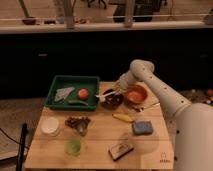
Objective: Place brush in table surface
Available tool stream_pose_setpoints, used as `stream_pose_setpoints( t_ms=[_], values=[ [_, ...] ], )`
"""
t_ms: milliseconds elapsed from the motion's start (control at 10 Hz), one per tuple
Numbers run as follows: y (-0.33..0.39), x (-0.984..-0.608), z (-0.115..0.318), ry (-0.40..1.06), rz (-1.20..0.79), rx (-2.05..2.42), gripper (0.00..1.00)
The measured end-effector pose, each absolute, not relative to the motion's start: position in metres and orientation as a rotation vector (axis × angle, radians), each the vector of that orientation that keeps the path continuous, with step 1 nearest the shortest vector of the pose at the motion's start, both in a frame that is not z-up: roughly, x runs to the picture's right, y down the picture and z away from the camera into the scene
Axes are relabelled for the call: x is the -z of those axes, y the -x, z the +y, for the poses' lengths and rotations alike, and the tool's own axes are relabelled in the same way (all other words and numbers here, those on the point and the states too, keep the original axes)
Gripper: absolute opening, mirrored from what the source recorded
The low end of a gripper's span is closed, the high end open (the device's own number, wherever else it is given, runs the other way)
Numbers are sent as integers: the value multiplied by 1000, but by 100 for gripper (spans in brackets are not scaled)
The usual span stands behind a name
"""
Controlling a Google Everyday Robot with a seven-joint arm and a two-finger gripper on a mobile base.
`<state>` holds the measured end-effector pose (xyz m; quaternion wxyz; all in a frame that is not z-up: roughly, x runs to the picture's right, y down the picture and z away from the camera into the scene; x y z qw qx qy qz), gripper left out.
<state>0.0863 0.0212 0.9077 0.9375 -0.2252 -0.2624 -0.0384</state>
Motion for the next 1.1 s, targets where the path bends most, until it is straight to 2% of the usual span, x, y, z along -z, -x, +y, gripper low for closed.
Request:
stream_pose_setpoints(
  t_ms=[200,1100],
  values=[
    [-87,-905,21,460,-539,77,0],
    [-82,-859,8,445,-662,121,0]
  ],
)
